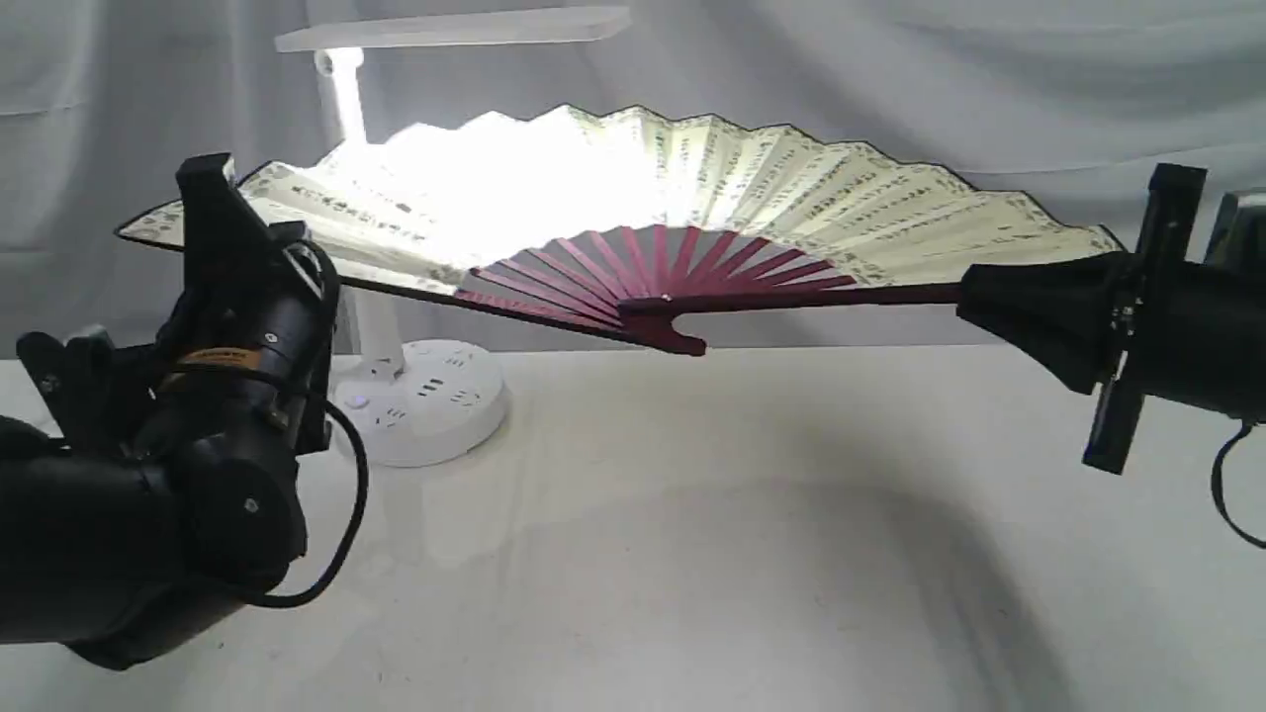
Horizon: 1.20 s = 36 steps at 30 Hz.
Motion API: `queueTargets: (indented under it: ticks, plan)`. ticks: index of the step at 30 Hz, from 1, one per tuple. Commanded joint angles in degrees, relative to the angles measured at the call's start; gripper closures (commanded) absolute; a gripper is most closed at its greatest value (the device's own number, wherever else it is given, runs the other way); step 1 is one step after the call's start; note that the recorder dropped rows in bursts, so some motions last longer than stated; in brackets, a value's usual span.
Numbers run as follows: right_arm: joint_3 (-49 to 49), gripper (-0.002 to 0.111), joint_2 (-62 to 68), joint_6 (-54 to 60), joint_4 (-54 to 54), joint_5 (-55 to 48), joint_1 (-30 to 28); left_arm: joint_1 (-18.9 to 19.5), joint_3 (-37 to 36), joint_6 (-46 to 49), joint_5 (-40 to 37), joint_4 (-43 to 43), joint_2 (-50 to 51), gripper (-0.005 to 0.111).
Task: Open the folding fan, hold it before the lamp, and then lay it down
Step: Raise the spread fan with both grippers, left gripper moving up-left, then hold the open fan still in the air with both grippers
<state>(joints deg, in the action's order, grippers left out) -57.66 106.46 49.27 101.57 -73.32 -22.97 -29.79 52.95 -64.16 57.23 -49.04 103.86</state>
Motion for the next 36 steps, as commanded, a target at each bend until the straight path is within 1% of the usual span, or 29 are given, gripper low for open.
queueTargets:
  ticks: [1, 5, 11, 12, 18, 21, 36]
  plan:
    - [-2.6, 0.108, -0.3, 2.2, -1.6, 3.4, 1.1, 3.0, 0.4, -3.3, 5.0, -6.1, -2.8, 0.107]
    - [-7.0, 0.108, -0.3, -1.5, -1.6, 3.8, 2.9, 3.9, 0.4, -3.2, 3.9, -6.0, -3.8, 0.107]
    - [-10.2, 0.108, -0.3, -3.6, -1.6, 4.0, 3.1, 5.3, 0.4, -3.2, 3.8, -5.9, -5.1, 0.107]
    - [-10.3, 0.108, -0.3, -3.8, -1.6, 4.0, 3.1, 5.8, 0.4, -3.2, 3.7, -5.8, -5.2, 0.107]
    - [-10.5, 0.108, -0.8, -4.4, -1.6, 4.1, 3.1, 5.8, 0.4, -3.2, 3.3, -6.0, -6.4, 0.107]
    - [-10.5, 0.108, -0.9, -4.4, -1.6, 3.6, 3.1, 5.8, 0.4, -3.2, 1.7, -6.0, -6.4, 0.107]
    - [-10.5, 0.108, -0.9, -4.4, -1.6, 3.4, 3.1, 5.8, 0.4, -3.2, 1.8, -6.0, -6.4, 0.107]
